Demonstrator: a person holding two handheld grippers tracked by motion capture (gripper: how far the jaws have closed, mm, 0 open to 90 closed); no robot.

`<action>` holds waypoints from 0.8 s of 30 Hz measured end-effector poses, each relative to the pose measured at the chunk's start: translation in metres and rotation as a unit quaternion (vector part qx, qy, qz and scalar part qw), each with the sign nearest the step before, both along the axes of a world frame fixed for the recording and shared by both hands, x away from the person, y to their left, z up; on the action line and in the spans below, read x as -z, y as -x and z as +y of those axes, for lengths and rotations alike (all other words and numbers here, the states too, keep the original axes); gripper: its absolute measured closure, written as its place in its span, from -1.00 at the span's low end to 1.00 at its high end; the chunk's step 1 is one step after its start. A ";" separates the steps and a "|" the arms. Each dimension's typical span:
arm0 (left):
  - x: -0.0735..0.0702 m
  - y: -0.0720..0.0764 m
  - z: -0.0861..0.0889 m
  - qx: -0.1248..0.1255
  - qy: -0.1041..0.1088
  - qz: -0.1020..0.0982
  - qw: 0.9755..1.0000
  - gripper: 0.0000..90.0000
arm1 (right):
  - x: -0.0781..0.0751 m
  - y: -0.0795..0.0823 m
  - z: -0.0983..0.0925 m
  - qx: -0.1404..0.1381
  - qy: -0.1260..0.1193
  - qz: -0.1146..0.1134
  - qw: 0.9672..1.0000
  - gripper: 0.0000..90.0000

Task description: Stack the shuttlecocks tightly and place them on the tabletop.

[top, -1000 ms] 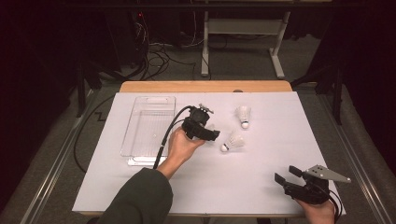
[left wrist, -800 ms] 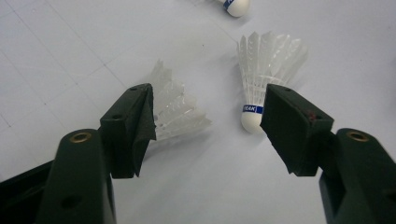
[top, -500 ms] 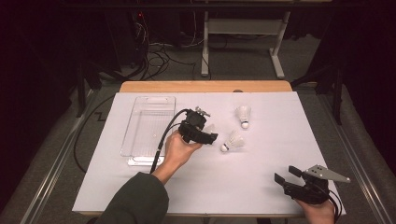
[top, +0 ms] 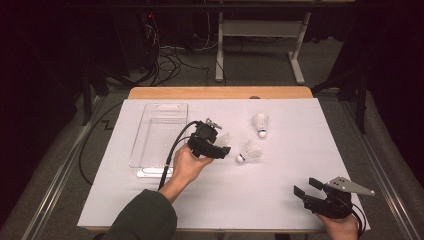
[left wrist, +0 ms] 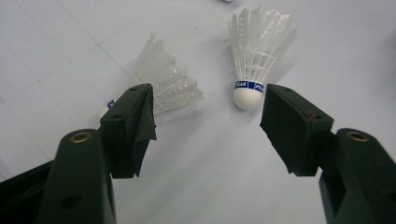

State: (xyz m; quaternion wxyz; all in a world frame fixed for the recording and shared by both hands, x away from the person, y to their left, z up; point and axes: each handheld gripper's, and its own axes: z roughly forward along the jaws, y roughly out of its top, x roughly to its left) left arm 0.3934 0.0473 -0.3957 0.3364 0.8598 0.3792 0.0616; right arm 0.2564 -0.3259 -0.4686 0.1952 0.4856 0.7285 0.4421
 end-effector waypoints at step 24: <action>0.004 0.014 0.012 -0.004 0.006 0.006 1.000 -0.19 | 0.000 0.000 0.000 0.000 0.000 0.000 1.000 -0.33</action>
